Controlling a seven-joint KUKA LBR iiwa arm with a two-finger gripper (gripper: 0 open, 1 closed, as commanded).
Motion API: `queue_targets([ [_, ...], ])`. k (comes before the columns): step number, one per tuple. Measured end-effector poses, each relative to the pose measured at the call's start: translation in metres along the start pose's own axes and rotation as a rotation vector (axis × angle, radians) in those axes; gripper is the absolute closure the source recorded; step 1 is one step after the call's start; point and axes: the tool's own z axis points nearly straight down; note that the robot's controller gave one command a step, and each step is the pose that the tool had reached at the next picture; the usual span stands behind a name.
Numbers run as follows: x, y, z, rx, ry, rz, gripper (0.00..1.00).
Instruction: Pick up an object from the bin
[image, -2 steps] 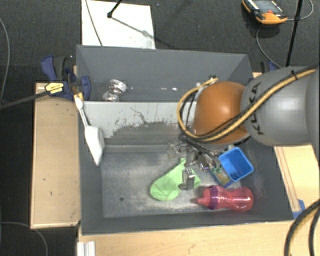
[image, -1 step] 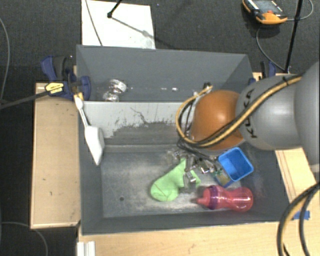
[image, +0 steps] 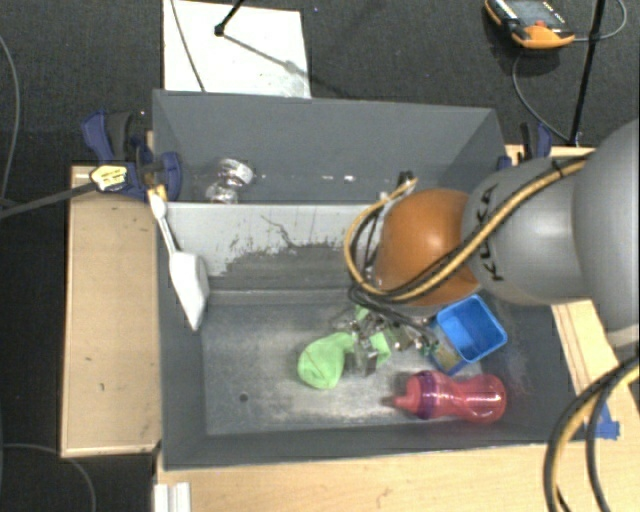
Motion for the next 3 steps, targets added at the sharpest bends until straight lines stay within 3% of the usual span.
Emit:
queue_targets([
  [2,0.002,0.002,-0.007,-0.003,0.008,-0.010,1.00],
  [3,0.003,0.003,-0.027,-0.006,0.014,-0.005,1.00],
])
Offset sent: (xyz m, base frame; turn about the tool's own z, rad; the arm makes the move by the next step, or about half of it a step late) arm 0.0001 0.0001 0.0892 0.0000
